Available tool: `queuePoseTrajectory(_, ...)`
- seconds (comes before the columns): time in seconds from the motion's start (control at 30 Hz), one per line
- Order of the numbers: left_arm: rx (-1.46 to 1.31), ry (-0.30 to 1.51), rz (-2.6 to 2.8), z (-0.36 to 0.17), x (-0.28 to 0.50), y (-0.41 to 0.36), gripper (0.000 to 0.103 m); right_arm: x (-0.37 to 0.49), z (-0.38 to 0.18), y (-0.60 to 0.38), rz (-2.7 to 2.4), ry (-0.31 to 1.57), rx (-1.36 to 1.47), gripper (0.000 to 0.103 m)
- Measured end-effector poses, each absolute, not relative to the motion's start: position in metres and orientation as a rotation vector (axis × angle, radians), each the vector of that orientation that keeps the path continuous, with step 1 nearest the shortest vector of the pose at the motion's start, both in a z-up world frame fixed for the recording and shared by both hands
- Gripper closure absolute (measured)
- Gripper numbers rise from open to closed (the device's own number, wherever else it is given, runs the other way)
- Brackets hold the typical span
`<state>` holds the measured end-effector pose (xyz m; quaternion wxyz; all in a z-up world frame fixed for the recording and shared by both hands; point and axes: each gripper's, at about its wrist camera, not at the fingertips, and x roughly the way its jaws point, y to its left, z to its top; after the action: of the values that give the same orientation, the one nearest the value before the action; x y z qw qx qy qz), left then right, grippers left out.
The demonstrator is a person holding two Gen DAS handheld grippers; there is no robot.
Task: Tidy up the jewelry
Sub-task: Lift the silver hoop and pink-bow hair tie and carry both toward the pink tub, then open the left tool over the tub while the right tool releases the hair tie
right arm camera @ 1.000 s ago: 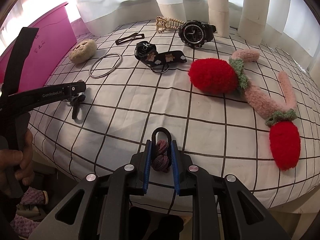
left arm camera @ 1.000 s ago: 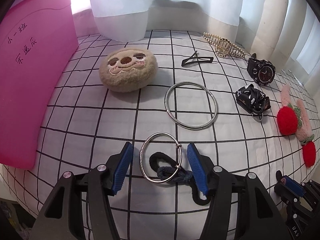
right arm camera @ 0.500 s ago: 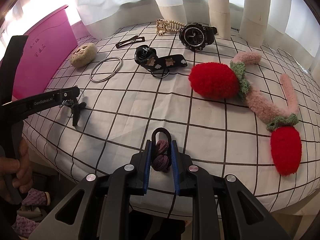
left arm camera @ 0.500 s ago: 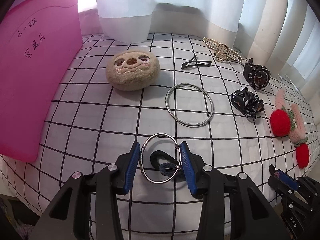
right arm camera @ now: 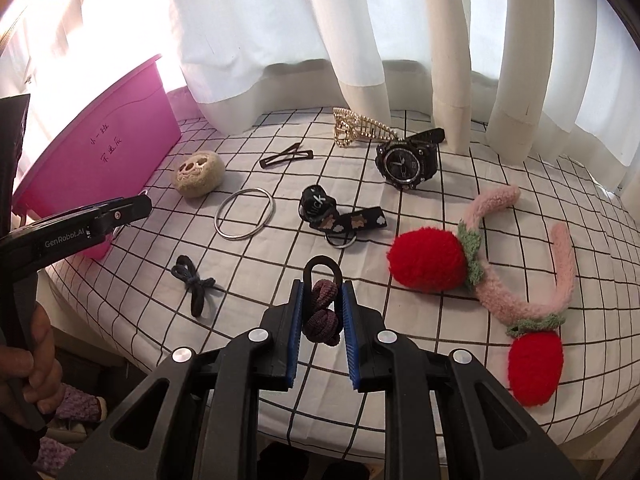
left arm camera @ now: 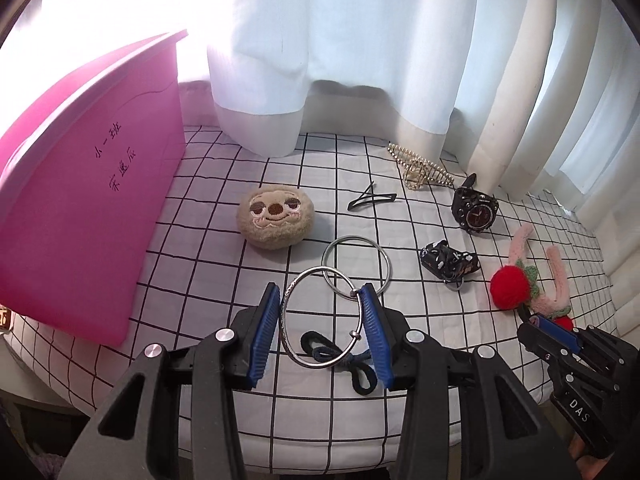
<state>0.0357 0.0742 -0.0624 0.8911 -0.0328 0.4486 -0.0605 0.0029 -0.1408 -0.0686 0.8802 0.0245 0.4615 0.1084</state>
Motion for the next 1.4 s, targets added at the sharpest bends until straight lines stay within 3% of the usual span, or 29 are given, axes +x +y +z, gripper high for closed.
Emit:
queuePoseTrajectory(0.5, -0.127, 0.720, 0.029, 0.057, 0.022, 0.161, 0.062, 0.068, 0.048, -0.053, 0.506, 0.741, 0.072, 0.084)
queuePoseTrajectory(0.8, -0.169, 0.699, 0.246, 0.071, 0.026, 0.265, 0.062, 0.114, 0.094, 0.084, 0.771, 0.714, 0.007, 0.084)
queuePoseTrajectory(1.07, -0.246, 0.765, 0.346, 0.047, 0.041, 0.334, 0.062, 0.154, 0.086, 0.192, 0.913, 0.841, -0.039, 0.084)
queuePoseTrajectory(1.4, -0.302, 0.881, 0.340, 0.019, 0.081, 0.365, 0.062, 0.223, 0.028, 0.262, 0.870, 1.119, -0.074, 0.084)
